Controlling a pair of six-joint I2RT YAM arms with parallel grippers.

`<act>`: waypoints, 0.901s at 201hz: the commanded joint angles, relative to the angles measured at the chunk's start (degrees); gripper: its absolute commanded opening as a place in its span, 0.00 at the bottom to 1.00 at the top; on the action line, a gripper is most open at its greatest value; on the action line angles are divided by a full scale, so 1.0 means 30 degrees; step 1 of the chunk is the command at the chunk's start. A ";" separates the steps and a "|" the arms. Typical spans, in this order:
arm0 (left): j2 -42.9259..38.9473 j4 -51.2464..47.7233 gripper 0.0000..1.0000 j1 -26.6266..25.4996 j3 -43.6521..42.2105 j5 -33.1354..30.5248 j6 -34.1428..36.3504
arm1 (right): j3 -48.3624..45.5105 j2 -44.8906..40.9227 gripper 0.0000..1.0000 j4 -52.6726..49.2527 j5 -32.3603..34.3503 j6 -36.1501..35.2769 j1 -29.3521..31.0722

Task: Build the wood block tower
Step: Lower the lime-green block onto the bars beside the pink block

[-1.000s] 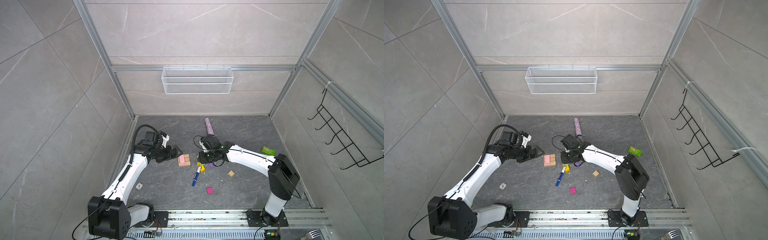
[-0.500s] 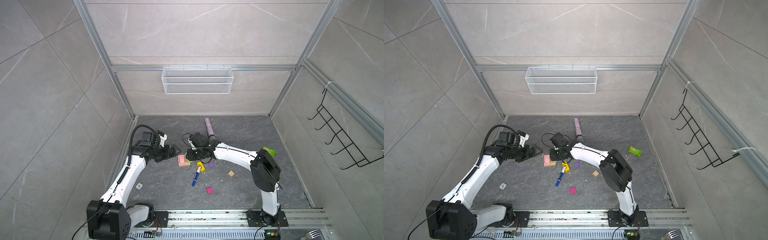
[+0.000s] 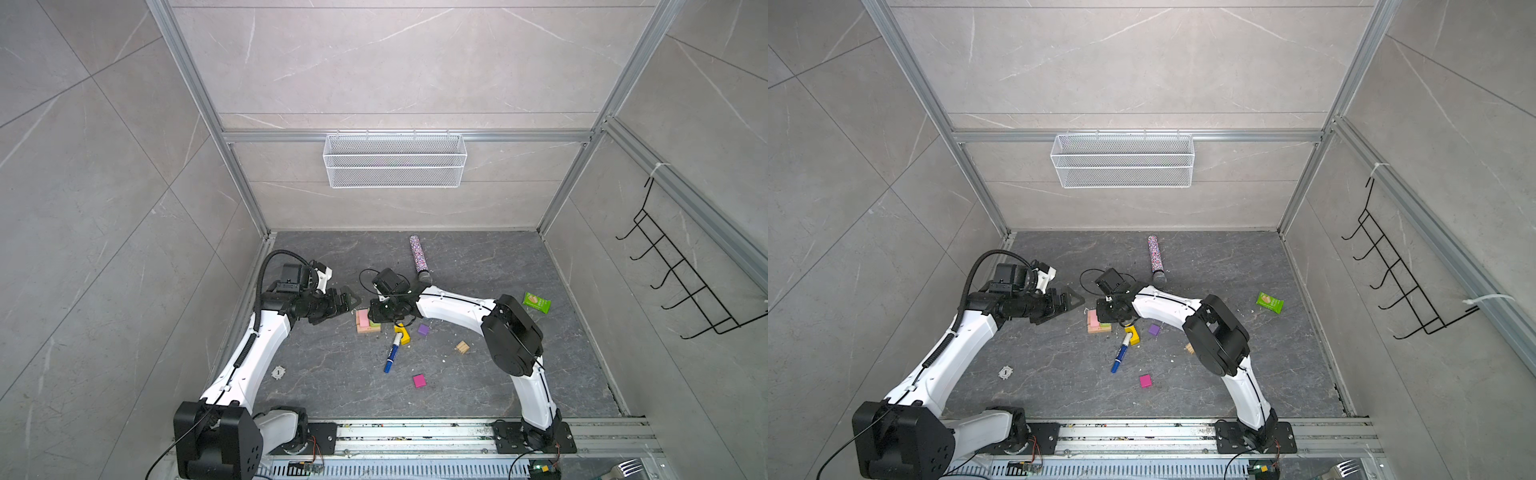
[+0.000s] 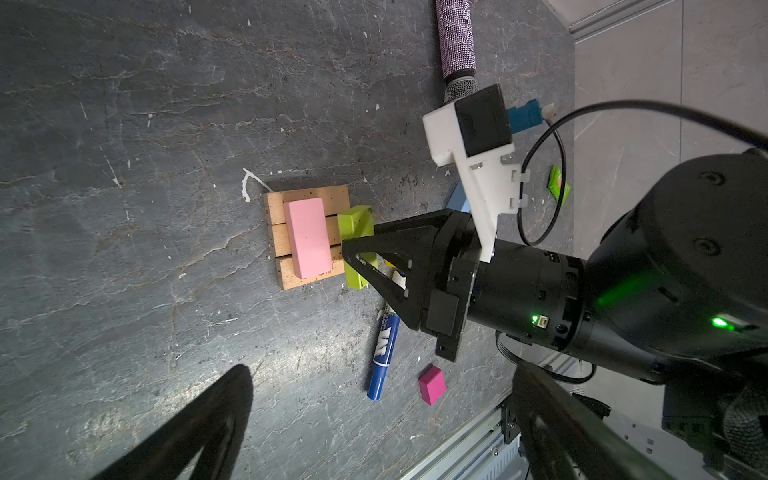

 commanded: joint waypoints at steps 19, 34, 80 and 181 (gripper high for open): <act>-0.0299 0.0384 1.00 0.0093 -0.0111 0.0626 -0.0209 | 0.0766 0.0700 0.00 0.0134 0.0185 0.0381 0.0024; -0.0299 0.0384 1.00 0.0085 -0.0109 0.0581 -0.0180 | 0.0770 0.0789 0.00 0.0193 0.0213 0.0408 -0.0005; -0.0289 0.0339 1.00 0.0084 -0.0095 0.0592 -0.0135 | 0.1190 0.1271 0.00 -0.0008 -0.0150 0.0402 -0.0210; -0.0213 0.0339 1.00 0.0073 -0.0087 0.0575 -0.0150 | 0.1377 0.1530 0.02 -0.0071 -0.0137 0.0744 -0.0210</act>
